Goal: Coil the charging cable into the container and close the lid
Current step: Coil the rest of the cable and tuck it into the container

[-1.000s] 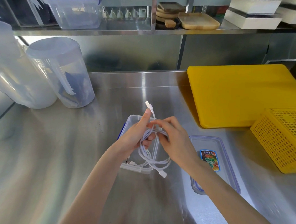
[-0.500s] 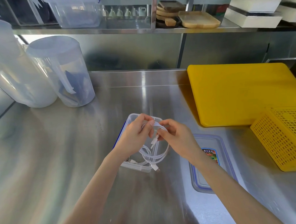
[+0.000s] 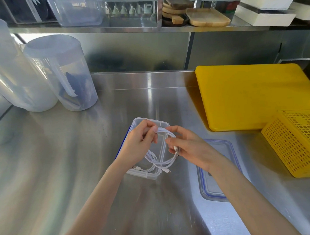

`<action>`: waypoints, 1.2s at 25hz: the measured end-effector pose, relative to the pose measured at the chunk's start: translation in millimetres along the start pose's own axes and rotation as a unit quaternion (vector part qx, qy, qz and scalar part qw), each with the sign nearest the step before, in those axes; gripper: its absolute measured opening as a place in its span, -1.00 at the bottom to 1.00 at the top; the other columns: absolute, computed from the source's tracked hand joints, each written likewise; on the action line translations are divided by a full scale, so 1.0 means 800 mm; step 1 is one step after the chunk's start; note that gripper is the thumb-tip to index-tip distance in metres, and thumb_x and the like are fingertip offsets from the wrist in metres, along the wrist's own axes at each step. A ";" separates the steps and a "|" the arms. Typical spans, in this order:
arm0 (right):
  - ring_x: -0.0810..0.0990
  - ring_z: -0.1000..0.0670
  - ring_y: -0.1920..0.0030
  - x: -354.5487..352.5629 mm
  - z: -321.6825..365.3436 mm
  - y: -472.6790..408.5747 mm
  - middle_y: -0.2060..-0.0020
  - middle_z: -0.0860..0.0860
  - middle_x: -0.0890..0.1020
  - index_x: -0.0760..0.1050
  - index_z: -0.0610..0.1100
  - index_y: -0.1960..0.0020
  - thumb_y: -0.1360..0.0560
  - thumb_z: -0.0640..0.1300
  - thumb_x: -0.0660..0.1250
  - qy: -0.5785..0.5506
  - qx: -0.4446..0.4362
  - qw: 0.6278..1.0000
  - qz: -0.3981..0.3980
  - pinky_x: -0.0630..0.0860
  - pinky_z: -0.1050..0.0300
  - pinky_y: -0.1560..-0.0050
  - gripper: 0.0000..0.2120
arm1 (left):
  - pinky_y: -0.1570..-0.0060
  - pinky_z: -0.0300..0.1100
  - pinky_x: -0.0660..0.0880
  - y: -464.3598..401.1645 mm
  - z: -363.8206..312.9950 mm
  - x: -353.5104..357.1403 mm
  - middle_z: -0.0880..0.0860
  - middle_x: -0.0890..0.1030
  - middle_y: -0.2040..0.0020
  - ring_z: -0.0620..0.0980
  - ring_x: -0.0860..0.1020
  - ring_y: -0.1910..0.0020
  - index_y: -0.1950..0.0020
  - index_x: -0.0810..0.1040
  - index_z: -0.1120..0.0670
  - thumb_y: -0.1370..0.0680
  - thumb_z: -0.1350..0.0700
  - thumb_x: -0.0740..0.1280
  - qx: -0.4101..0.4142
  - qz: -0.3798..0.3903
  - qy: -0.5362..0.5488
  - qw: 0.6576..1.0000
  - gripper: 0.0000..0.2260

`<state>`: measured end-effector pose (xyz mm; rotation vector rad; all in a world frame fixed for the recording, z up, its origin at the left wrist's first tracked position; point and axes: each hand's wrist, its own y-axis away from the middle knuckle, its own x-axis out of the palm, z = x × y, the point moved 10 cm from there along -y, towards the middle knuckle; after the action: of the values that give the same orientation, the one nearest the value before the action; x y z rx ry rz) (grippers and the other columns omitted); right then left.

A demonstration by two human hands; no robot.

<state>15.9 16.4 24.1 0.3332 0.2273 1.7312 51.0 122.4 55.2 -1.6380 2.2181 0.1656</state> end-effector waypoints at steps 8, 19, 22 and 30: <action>0.53 0.07 0.21 -0.003 0.001 -0.022 0.23 0.03 0.56 0.46 0.04 0.10 -0.47 -0.25 0.29 0.159 -0.028 0.986 -0.037 0.54 0.19 0.06 -0.82 | 0.28 -0.34 0.39 -0.005 0.034 -0.021 -0.18 0.58 0.45 -0.23 0.44 0.48 0.23 0.41 -0.03 -0.57 0.18 0.18 -0.052 -0.018 -0.010 0.998 -0.80; 0.53 -0.01 0.24 0.016 -0.021 -0.102 0.22 0.00 0.57 0.50 -0.12 -0.08 -0.45 -0.20 0.29 0.406 -0.031 0.913 -0.031 0.56 0.06 0.01 -0.79 | 0.24 -0.36 0.39 -0.019 0.131 -0.037 0.04 0.58 0.18 -0.01 0.55 0.23 -0.05 0.49 0.17 -0.53 0.23 0.23 -0.167 0.029 -0.190 0.967 -0.87; 0.56 -0.07 0.15 0.023 -0.044 -0.122 0.09 -0.12 0.64 0.50 -0.17 -0.10 -0.44 -0.23 0.28 0.465 0.001 0.885 0.002 0.53 0.11 0.02 -0.76 | 0.01 -0.09 0.48 -0.026 0.159 -0.024 0.20 0.65 0.06 0.22 0.57 0.04 -0.09 0.46 0.21 -0.52 0.22 0.18 -0.171 0.079 -0.271 0.944 -0.82; 0.58 -0.21 0.03 0.035 -0.080 -0.152 0.02 -0.22 0.63 0.52 -0.27 -0.02 -0.40 -0.28 0.24 0.592 0.058 0.801 0.066 0.55 0.03 0.05 -0.79 | 0.01 0.05 0.43 -0.030 0.178 0.017 0.29 0.54 -0.16 0.30 0.52 -0.12 -0.20 0.34 0.27 -0.56 0.26 0.10 -0.167 0.183 -0.452 0.857 -0.76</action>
<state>101.9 68.4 -73.6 -0.7333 1.2379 1.8510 102.8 147.4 -78.2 -0.9054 1.7316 1.2085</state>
